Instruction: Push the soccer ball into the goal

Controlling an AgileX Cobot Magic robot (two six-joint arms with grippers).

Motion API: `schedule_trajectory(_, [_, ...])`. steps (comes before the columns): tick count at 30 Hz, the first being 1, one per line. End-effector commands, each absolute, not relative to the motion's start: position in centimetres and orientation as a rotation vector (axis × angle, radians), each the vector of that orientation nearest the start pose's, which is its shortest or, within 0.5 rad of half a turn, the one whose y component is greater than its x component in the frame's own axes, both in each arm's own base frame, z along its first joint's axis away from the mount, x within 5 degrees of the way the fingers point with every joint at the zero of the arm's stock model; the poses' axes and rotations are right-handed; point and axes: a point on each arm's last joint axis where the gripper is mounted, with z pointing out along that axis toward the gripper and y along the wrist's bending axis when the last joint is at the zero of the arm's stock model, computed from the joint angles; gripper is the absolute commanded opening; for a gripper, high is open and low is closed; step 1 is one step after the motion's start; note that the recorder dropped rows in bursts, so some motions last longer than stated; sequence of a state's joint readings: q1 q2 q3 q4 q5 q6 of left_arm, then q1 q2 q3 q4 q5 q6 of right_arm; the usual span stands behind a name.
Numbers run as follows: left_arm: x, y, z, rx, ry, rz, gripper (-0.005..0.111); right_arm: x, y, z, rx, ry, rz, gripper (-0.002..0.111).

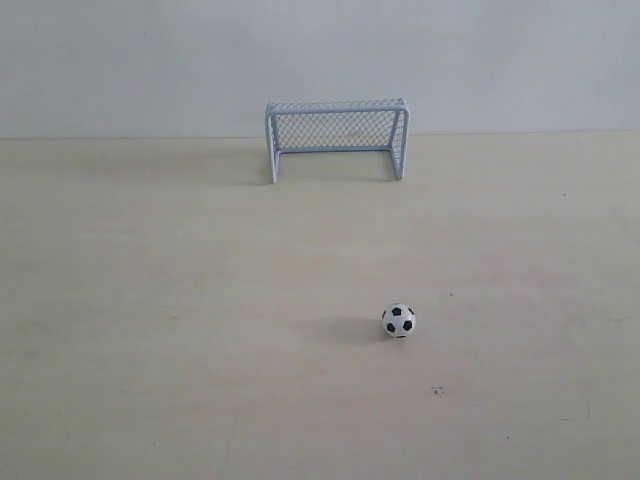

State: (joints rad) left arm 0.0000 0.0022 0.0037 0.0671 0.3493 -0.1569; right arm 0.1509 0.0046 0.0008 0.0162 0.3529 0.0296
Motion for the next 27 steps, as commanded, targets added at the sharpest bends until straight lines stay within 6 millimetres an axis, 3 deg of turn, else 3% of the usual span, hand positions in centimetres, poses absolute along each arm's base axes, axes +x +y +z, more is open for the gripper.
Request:
schedule_trajectory(1, [5.4,0.2,18.3,-0.113,1.819,-0.055,0.006,5.3,0.8,18.2,-0.103,1.826,0.137,0.000])
schedule_trajectory(17, [5.4,0.2,18.3,-0.113,1.819,-0.055,0.006,5.4,0.9,18.7,-0.055,1.776,0.188,0.000])
schedule_trajectory(27, [5.4,0.2,18.3,-0.113,1.819,-0.055,0.006,3.3,0.7,28.4,0.016,1.467,0.300,0.000])
